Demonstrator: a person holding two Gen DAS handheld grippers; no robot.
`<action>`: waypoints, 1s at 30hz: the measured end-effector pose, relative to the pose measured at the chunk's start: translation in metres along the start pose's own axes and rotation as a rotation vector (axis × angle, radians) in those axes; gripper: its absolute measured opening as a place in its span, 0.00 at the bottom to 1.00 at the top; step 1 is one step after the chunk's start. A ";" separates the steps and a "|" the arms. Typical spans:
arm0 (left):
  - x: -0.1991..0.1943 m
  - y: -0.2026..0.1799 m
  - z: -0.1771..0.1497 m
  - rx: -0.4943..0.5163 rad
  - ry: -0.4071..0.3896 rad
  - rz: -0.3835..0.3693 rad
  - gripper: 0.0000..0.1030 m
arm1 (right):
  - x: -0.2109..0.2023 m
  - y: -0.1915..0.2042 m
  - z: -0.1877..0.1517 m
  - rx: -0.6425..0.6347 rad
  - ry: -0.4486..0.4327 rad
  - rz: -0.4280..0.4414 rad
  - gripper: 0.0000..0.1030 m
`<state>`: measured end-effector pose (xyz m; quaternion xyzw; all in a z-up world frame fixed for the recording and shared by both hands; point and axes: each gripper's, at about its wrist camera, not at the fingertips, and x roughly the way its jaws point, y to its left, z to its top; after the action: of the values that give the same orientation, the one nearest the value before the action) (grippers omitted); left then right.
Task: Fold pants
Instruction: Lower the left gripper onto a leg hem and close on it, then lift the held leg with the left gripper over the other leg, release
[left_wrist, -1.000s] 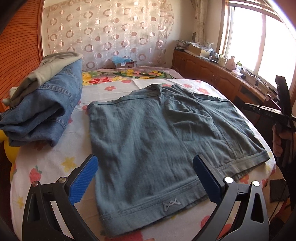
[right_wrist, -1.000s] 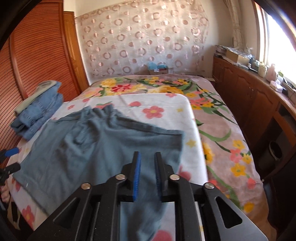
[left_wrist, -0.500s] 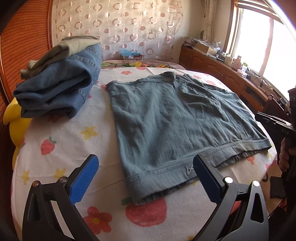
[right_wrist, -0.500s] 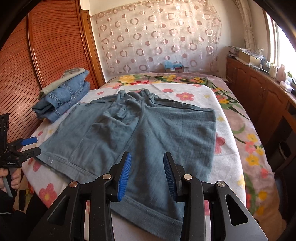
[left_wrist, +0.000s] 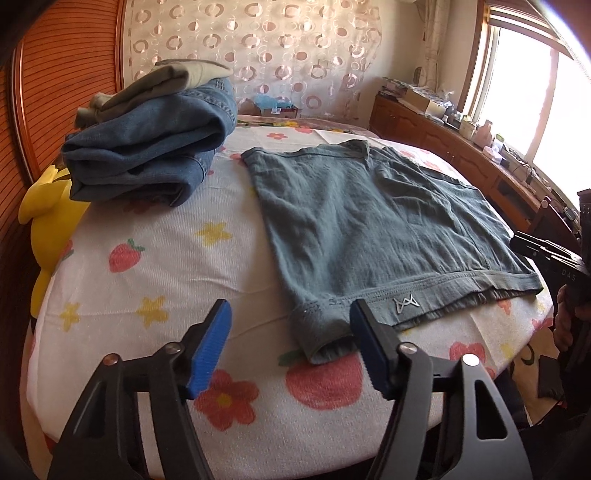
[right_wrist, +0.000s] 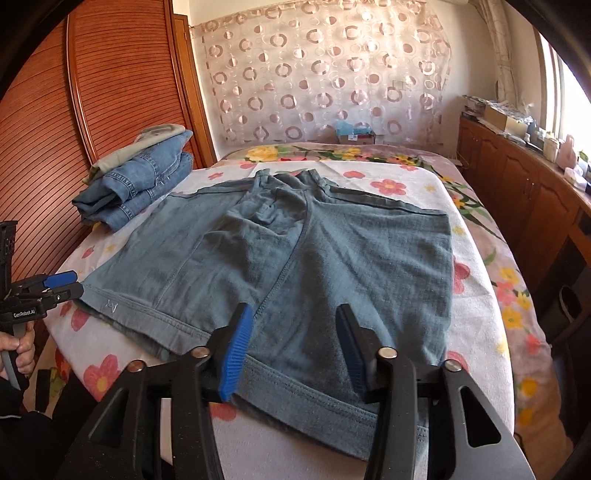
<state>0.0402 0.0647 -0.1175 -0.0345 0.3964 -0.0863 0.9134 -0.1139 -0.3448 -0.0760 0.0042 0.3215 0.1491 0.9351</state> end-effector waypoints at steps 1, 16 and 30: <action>0.001 0.000 -0.001 0.000 0.003 -0.003 0.61 | 0.000 0.000 0.000 0.000 0.003 0.002 0.52; 0.006 -0.009 -0.009 0.014 0.014 -0.007 0.44 | 0.003 0.000 -0.003 0.011 0.002 -0.002 0.56; 0.004 -0.031 0.013 0.057 -0.029 -0.061 0.10 | 0.002 -0.013 -0.009 0.045 0.017 -0.020 0.57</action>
<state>0.0487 0.0335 -0.1073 -0.0219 0.3795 -0.1251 0.9164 -0.1142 -0.3569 -0.0860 0.0209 0.3329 0.1325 0.9334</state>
